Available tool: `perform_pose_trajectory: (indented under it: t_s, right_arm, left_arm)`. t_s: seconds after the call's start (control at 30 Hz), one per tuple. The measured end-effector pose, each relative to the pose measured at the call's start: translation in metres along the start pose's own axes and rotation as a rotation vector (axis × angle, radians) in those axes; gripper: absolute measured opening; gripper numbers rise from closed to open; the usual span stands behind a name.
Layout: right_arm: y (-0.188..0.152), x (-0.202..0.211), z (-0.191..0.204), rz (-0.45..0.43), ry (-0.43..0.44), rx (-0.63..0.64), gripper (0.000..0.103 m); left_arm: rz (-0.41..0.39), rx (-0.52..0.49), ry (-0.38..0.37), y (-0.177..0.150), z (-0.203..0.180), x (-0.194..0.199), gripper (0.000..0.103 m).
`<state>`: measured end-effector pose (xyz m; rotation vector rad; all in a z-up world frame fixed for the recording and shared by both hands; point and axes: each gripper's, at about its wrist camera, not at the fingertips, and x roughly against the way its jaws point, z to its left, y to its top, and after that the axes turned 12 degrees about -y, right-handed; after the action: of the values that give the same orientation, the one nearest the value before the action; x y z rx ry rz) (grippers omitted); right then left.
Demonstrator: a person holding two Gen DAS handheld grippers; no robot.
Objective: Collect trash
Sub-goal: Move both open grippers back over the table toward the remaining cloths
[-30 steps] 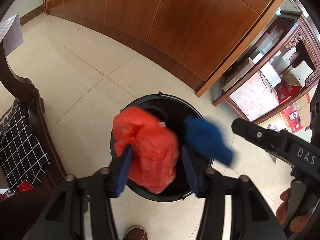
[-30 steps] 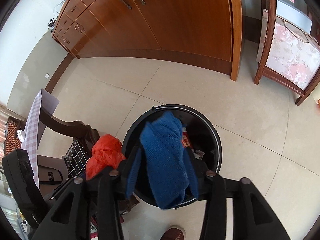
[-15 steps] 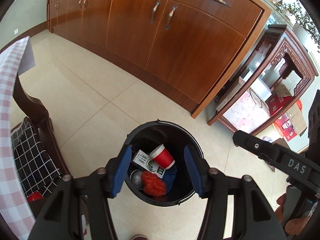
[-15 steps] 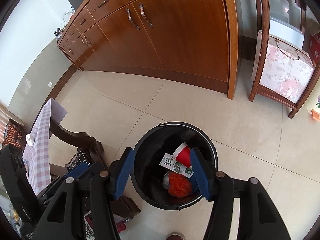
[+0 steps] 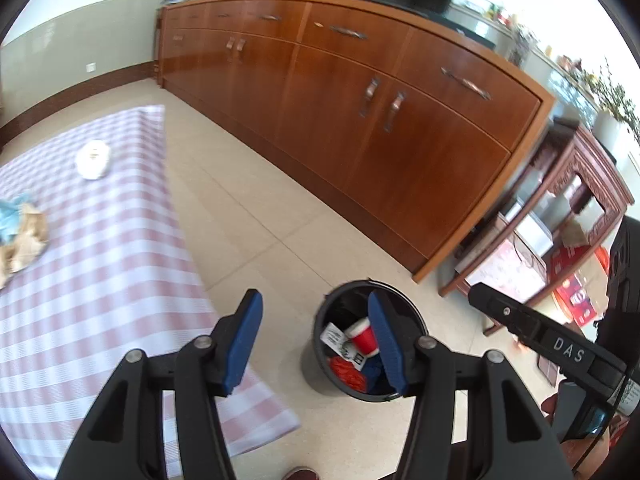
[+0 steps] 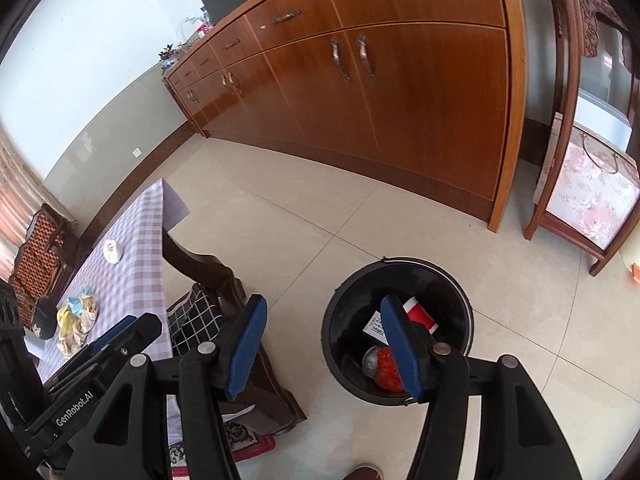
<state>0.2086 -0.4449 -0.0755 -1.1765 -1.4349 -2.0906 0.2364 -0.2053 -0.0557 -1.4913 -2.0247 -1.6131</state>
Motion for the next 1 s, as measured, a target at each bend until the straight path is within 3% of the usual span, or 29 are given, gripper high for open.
perform_pose_trajectory:
  t_s: [0.63, 1.0]
  right_arm:
    - [-0.035, 0.051, 0.19, -0.064, 0.219, 0.285, 0.066]
    - [-0.063, 0.047, 0.275, -0.036, 0.3, 0.406, 0.066]
  left_arm:
    - [-0.214, 0.18, 0.278, -0.02, 0.14, 0.155, 0.057]
    - [-0.254, 0.283, 0.394, -0.043, 0.207, 0.194, 0.057]
